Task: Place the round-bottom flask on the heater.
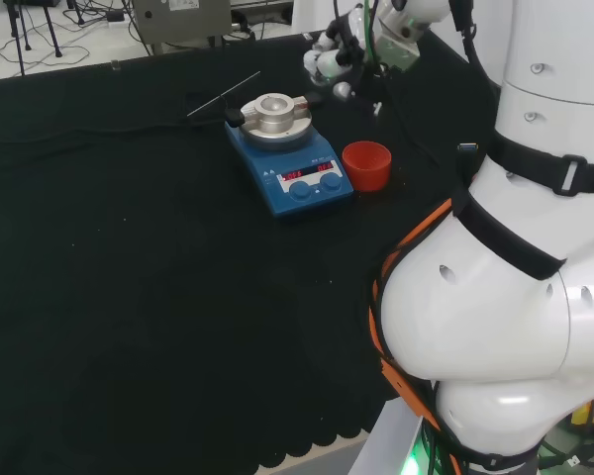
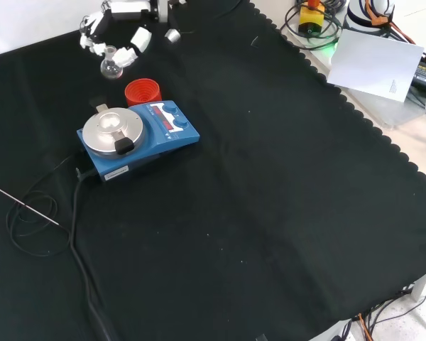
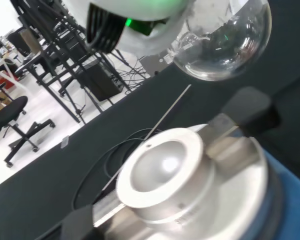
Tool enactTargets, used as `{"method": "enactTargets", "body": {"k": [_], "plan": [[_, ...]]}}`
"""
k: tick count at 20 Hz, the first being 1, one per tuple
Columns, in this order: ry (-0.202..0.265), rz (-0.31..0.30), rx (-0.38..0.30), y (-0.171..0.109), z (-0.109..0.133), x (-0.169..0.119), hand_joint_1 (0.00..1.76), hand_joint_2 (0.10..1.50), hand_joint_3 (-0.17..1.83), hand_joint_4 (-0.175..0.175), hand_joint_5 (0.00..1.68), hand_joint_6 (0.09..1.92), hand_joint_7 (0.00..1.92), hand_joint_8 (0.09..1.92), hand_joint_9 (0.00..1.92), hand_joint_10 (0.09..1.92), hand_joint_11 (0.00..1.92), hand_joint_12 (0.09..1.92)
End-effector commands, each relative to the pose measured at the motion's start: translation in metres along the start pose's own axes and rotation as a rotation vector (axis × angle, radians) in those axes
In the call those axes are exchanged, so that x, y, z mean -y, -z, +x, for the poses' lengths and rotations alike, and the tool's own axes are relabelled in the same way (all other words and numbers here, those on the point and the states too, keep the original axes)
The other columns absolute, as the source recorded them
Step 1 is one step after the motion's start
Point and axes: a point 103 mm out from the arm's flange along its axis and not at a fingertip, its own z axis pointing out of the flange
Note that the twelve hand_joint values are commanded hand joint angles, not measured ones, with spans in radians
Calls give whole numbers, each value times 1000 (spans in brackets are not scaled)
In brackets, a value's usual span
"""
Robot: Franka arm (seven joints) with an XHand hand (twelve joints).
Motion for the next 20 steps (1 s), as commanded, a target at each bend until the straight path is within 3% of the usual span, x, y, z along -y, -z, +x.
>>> {"method": "enactTargets", "body": {"k": [1,7,20], "plan": [[39,62,-15,-26,33,-16,1108,701,756,43,1092,1032,558,664,741,632,311,1333],[48,95,-15,-46,42,-28,1109,698,759,43,1093,1032,559,664,743,633,313,1333],[44,142,-5,-69,39,-33,1110,685,783,48,1098,1034,560,664,744,631,317,1331]]}}
